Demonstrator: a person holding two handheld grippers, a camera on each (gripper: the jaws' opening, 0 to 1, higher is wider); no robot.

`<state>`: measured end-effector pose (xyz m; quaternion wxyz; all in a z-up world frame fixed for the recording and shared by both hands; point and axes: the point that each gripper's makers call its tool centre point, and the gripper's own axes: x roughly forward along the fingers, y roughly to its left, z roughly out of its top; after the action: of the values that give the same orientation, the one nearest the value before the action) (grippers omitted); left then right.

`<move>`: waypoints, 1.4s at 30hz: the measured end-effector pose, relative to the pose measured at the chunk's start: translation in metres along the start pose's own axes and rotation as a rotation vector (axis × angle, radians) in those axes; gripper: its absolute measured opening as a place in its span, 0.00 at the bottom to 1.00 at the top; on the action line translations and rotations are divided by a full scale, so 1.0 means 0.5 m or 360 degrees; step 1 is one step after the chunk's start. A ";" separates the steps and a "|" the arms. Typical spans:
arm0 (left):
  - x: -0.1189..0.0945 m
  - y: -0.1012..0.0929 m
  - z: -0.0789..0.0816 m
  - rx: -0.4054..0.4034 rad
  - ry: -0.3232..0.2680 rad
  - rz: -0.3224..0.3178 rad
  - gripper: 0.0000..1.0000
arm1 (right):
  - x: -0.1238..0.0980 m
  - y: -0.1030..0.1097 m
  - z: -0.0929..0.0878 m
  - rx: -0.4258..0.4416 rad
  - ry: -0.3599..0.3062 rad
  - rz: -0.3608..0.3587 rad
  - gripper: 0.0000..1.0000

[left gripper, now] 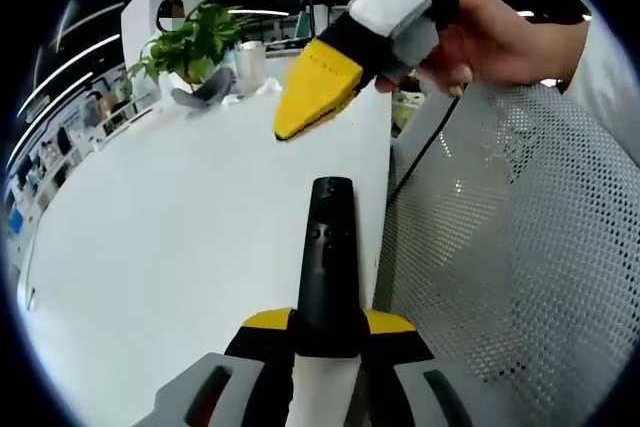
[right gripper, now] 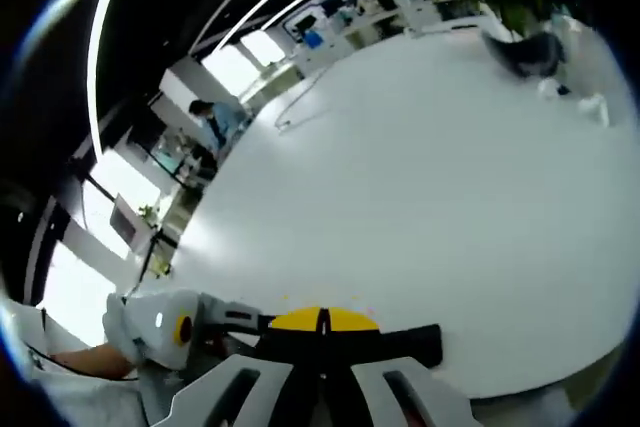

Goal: Press the specified remote control buttons in sequence, fully releasing each button before pressing the next.

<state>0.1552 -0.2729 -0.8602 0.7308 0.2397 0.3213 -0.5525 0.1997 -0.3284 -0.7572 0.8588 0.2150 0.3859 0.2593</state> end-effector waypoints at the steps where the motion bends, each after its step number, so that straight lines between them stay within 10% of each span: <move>1: 0.000 0.000 0.000 0.0001 0.0000 0.0001 0.24 | -0.012 -0.004 0.009 -0.0021 -0.0038 -0.0016 0.00; 6: 0.000 -0.001 0.001 0.0003 -0.0024 -0.0003 0.24 | -0.090 -0.030 0.066 -0.0285 -0.0322 -0.0153 0.00; 10: 0.002 -0.001 0.001 -0.0003 -0.0018 0.0001 0.24 | -0.121 -0.036 0.087 -0.0219 -0.0497 -0.0143 0.06; 19: 0.004 -0.002 0.003 -0.0032 0.0037 0.0029 0.24 | -0.151 -0.046 0.121 -0.0584 -0.0613 -0.0288 0.29; 23: 0.006 -0.003 0.004 -0.0060 0.0087 0.0054 0.24 | -0.154 -0.035 0.125 -0.0605 -0.0678 -0.0250 0.48; 31: 0.003 -0.001 0.001 -0.0021 0.0095 0.0030 0.24 | -0.152 -0.059 0.152 -0.0754 -0.0696 -0.0301 0.53; 42: -0.009 0.055 -0.005 0.0013 0.0183 0.0003 0.24 | -0.170 -0.041 0.188 -0.0850 -0.0946 -0.0311 0.94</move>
<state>0.1802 -0.2605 -0.8586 0.7107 0.2744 0.3601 -0.5385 0.2302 -0.4120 -0.6647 0.9791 0.0124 0.0587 0.1941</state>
